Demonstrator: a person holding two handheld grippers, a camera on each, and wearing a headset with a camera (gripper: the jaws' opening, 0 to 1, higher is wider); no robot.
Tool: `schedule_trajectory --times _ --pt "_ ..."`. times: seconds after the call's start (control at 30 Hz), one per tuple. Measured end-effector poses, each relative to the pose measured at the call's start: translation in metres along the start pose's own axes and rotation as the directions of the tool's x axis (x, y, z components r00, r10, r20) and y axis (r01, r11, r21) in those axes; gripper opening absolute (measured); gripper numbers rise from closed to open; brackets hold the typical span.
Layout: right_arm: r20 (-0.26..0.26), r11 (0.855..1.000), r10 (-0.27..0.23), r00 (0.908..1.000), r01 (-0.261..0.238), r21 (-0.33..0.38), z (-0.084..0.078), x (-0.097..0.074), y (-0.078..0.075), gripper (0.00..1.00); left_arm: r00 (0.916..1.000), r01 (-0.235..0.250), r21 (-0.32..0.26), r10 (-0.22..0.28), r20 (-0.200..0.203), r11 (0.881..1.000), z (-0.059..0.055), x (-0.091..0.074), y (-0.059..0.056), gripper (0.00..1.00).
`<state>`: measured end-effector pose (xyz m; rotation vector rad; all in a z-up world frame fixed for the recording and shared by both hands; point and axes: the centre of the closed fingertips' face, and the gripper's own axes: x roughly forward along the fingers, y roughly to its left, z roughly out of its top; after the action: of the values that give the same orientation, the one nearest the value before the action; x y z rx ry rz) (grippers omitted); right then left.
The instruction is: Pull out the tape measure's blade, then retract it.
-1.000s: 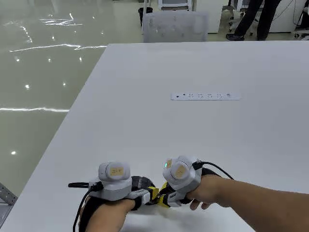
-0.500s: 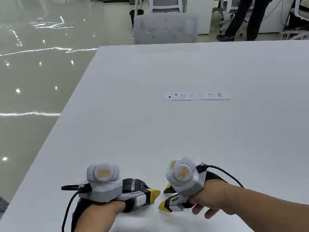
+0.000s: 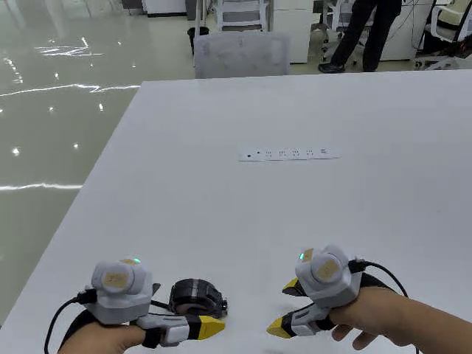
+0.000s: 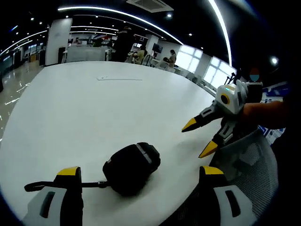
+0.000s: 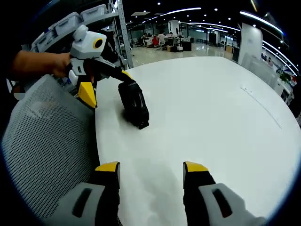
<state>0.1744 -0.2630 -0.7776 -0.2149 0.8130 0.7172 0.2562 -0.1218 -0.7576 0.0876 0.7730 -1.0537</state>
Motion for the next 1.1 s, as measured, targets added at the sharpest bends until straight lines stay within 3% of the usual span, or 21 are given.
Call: schedule_trajectory --times 0.13,0.27,0.37,0.47,0.5,0.6,0.67,0.87,0.9,0.93,1.03,1.1 --pt "0.011 0.999 -0.031 0.9994 0.031 0.01 -0.019 -0.021 -0.006 0.6 0.9998 -0.013 0.007 0.013 0.012 1.0 0.003 -0.011 0.006 1.0" --pt "0.044 0.997 -0.064 0.997 0.062 0.04 -0.031 -0.044 -0.014 0.66 0.9983 0.003 0.027 -0.005 0.058 1.0 0.011 -0.022 0.004 1.0" --pt "0.079 0.995 -0.092 0.9927 0.088 0.043 -0.035 -0.062 -0.018 0.72 0.9988 0.0 0.102 -0.005 0.048 0.995 0.007 -0.026 0.005 1.0" --pt "0.125 0.99 -0.135 0.983 0.127 0.064 -0.039 -0.078 -0.027 0.75 0.9978 0.002 0.124 -0.011 0.065 0.992 0.004 -0.032 0.004 1.0" --pt "0.15 0.988 -0.146 0.9778 0.137 0.07 -0.041 -0.084 -0.03 0.76 0.9929 -0.005 0.15 -0.013 0.118 0.989 0.012 -0.036 0.003 1.0" --pt "0.176 0.98 -0.181 0.9675 0.163 0.11 -0.05 -0.098 -0.041 0.82 0.9967 -0.008 0.124 -0.002 0.081 0.992 0.001 -0.041 0.007 1.0" --pt "0.193 0.976 -0.198 0.9609 0.175 0.13 -0.053 -0.108 -0.045 0.84 0.9961 -0.007 0.109 -0.002 0.088 0.994 0.0 -0.046 0.01 1.0" --pt "0.173 0.959 -0.27 0.9472 0.247 0.14 -0.08 -0.138 -0.063 0.88 0.9916 -0.01 0.111 -0.005 0.129 0.994 0.001 -0.066 0.024 1.0" --pt "0.171 0.955 -0.282 0.944 0.26 0.141 -0.083 -0.142 -0.065 0.89 0.9918 -0.016 0.129 -0.001 0.128 0.991 -0.001 -0.067 0.028 1.0" --pt "0.179 0.952 -0.294 0.939 0.27 0.145 -0.086 -0.147 -0.067 0.91 0.9897 -0.054 0.169 0.031 0.14 0.984 0.0 -0.07 0.036 1.0" --pt "0.189 0.944 -0.324 0.9271 0.302 0.133 -0.092 -0.156 -0.066 0.94 0.9891 -0.064 0.159 0.041 0.141 0.985 -0.003 -0.073 0.044 1.0" --pt "0.18 0.943 -0.324 0.929 0.302 0.136 -0.096 -0.157 -0.06 0.95 0.9873 -0.072 0.154 0.048 0.152 0.985 -0.003 -0.073 0.047 1.0"
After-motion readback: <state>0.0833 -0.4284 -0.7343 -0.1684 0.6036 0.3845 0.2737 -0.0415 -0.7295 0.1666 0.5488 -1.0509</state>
